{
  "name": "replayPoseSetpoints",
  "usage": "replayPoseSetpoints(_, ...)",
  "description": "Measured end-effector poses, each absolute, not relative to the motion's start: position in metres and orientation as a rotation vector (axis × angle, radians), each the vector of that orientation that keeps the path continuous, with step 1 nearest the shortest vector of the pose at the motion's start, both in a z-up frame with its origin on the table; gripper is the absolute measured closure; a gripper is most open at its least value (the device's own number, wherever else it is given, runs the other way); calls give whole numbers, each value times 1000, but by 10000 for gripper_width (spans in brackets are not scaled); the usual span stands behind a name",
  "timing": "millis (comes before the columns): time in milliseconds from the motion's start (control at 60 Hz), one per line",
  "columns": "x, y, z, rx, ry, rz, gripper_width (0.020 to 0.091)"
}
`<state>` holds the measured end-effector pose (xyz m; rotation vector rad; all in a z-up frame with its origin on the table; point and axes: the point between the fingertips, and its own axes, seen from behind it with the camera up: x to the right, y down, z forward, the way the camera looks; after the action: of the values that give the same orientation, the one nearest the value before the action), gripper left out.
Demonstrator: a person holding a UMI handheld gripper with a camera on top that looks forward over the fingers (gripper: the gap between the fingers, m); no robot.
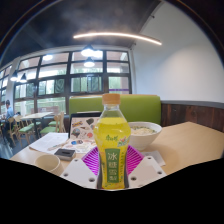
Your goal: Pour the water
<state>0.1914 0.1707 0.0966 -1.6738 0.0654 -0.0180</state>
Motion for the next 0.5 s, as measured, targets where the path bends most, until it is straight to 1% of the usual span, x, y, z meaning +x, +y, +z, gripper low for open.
replayPoseSetpoints(67, 193, 174, 96, -1677, 73, -11, 796)
replayPoseSetpoints(83, 193, 173, 96, -1680, 76, -9, 761)
replayPoseSetpoints(100, 193, 173, 96, -1684, 76, -9, 755)
replayPoseSetpoints(150, 194, 172, 96, -1704, 80, -9, 669)
replayPoseSetpoints(183, 195, 171, 96, -1719, 90, -4, 624)
replayPoseSetpoints(217, 197, 168, 93, -1747, 104, -7, 541)
replayPoseSetpoints(283, 194, 157, 94, -1778, 115, -4, 240)
replayPoseSetpoints(300, 194, 153, 97, -1777, 120, -6, 248)
replayPoseSetpoints(350, 195, 142, 107, -1767, 120, -17, 305)
replayPoseSetpoints(417, 190, 115, 119, -1760, 111, -41, 279)
replayPoseSetpoints(500, 182, 75, 134, -1761, 102, -75, 278)
